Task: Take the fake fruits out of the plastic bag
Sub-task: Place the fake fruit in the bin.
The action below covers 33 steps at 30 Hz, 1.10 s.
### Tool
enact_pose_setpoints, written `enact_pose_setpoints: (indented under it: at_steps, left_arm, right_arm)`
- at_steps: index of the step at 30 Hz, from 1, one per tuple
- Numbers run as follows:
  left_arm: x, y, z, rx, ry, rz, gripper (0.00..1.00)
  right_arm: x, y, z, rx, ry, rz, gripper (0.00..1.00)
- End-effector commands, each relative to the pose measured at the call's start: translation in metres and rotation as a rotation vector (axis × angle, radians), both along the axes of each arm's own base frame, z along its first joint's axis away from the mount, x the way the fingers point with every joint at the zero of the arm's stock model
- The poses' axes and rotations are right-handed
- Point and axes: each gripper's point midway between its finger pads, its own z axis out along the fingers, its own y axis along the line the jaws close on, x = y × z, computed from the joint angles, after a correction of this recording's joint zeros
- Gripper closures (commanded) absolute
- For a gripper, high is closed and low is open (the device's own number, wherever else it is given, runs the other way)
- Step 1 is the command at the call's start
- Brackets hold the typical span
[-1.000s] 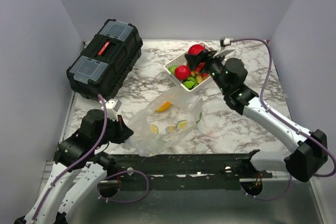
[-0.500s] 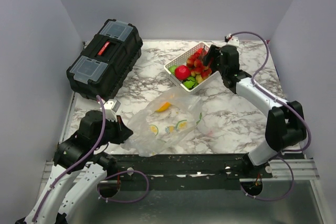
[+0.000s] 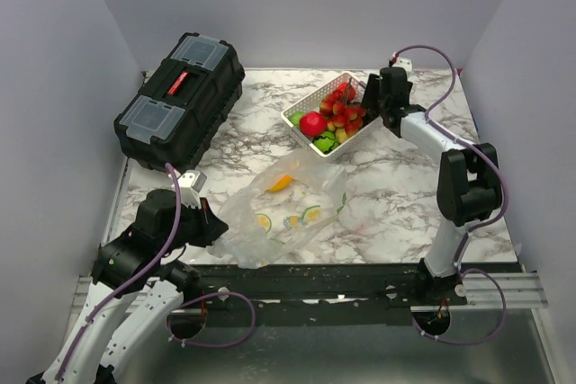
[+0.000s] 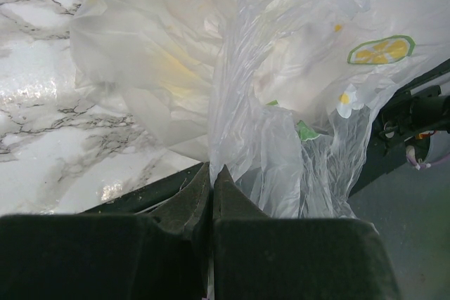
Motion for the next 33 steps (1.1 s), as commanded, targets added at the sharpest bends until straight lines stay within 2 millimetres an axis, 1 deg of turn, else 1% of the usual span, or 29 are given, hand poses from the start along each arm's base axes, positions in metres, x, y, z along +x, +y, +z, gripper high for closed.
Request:
enact_pose_setpoints:
  at_steps: [1,7,12,13,15,18,22,25,28,29,31,33]
  left_arm:
    - [0.002,-0.002,0.006,-0.01,-0.024,-0.008,1.0]
    - [0.002,-0.002,0.005,-0.009,-0.018,-0.006,1.0]
    - [0.002,-0.001,0.005,-0.009,-0.018,-0.006,1.0]
    - [0.002,-0.002,0.005,-0.009,-0.019,-0.006,1.0]
    - [0.002,-0.001,0.005,-0.009,-0.019,-0.005,1.0]
    - [0.002,-0.002,0.005,-0.011,-0.019,-0.008,1.0]
    - [0.002,-0.002,0.005,-0.011,-0.017,-0.009,1.0]
    - [0.002,-0.002,0.005,-0.013,-0.021,-0.011,1.0]
    - [0.002,-0.003,0.005,-0.014,-0.016,-0.014,1.0]
    - [0.002,-0.003,0.005,-0.014,-0.015,-0.016,1.0]
    - [0.002,-0.005,0.003,-0.011,-0.004,-0.025,1.0]
    - [0.003,-0.006,0.0,-0.004,0.015,-0.032,1.0]
  right_arm:
    - [0.001,-0.007,-0.016,-0.033,0.069,0.001,0.71]
    - [0.002,0.009,-0.03,0.015,0.1,0.074,0.54]
    - [0.004,0.012,-0.037,0.012,0.117,0.087,0.28]
    - [0.004,0.011,-0.035,0.01,0.117,0.087,0.21]
    - [0.004,0.011,-0.031,0.004,0.111,0.09,0.12]
    - [0.003,0.01,-0.021,0.002,0.095,0.092,0.02]
    - [-0.001,0.009,-0.004,0.006,0.071,0.094,0.0]
    - [-0.009,0.011,0.012,0.029,0.054,0.098,0.0]
    - [-0.024,0.011,0.03,0.065,0.025,0.101,0.0]
    - [-0.03,0.013,0.033,0.08,0.02,0.111,0.0]
    - [-0.044,0.018,0.045,0.12,-0.002,0.145,0.0]
    - [-0.059,0.026,0.049,0.148,-0.001,0.191,0.0]
